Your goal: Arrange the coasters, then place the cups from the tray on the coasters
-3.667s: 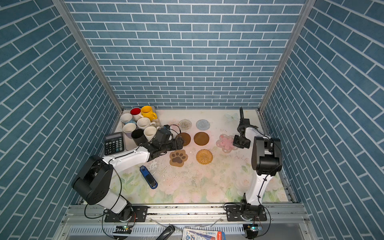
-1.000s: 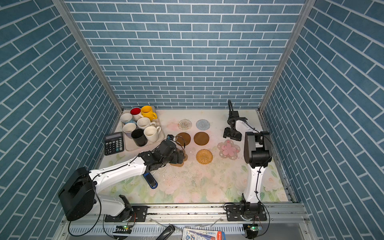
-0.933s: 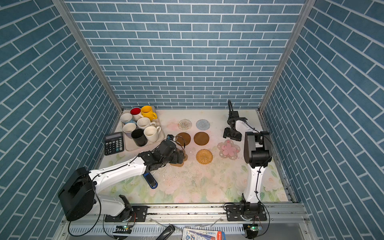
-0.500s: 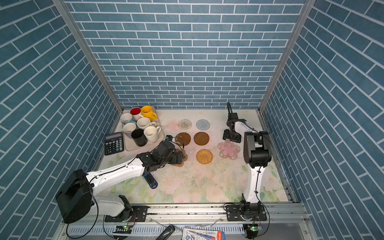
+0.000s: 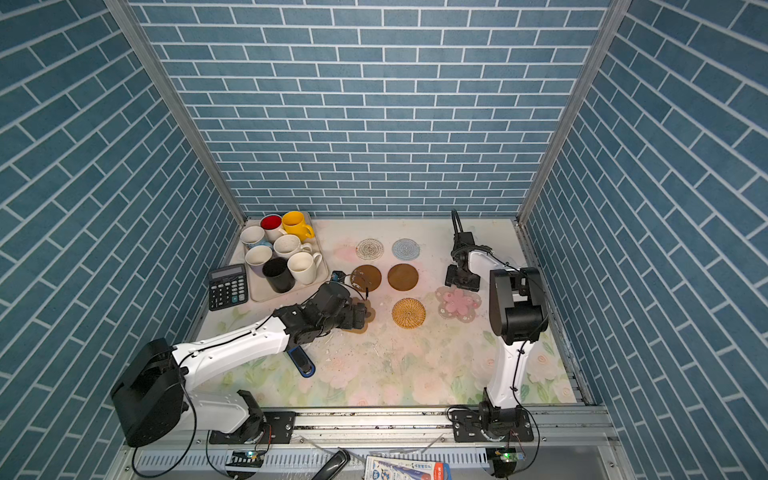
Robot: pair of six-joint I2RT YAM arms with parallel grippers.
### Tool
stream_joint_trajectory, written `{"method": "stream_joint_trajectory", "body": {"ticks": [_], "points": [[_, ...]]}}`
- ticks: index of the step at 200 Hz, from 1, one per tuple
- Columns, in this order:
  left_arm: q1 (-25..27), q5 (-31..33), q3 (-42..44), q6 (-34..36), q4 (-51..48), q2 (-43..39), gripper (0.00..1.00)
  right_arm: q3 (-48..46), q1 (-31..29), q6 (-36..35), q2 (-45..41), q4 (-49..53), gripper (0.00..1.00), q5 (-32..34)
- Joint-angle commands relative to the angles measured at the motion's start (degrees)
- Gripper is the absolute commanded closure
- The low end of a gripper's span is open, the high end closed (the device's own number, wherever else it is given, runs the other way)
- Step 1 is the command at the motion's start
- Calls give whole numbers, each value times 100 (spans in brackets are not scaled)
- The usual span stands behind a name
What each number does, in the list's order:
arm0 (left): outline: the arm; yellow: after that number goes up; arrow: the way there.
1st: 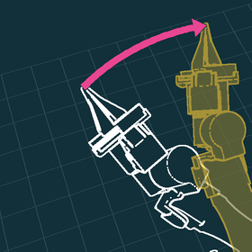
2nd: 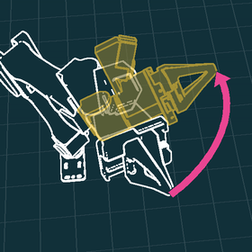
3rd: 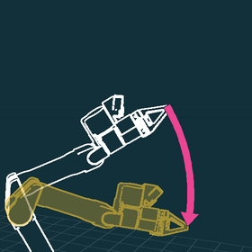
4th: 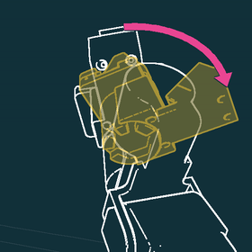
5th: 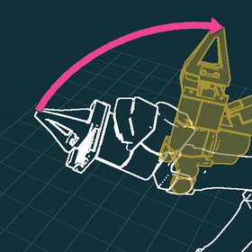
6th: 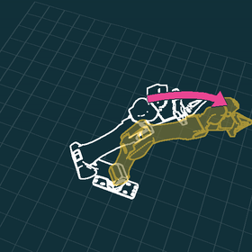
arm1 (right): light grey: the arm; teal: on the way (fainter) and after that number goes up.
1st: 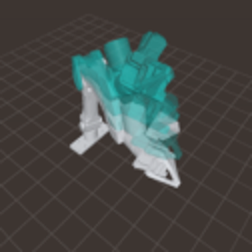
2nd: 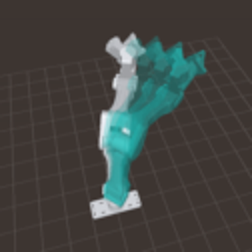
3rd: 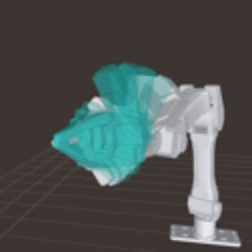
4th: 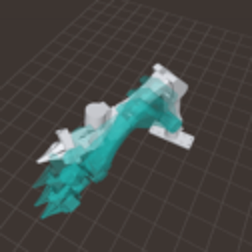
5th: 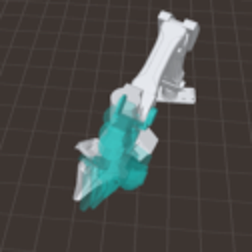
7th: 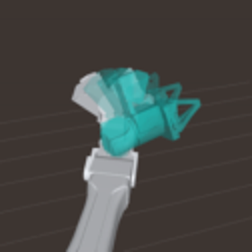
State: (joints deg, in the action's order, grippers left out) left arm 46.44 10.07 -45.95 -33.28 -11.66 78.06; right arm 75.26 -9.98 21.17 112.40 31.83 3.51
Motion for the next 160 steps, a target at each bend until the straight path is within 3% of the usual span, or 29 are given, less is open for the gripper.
{"method": "stream_joint_trajectory", "body": {"ticks": [1, 96, 148, 160], "points": [[65, 48, 87, -47, 58, -6, 1, -534, -44, 93, -197, 264, 34, -183], [469, 196, 19, -38, 119, 317, 1, -1862, -589, 274, -1256, 283, 39, -688], [627, 163, -13, -3, 151, 456, 7, -2461, -1231, 647, -1754, 113, 41, -825], [655, 159, -23, 4, 168, 505, 7, -2596, -1372, 766, -1843, -13, 43, -1113]]}}
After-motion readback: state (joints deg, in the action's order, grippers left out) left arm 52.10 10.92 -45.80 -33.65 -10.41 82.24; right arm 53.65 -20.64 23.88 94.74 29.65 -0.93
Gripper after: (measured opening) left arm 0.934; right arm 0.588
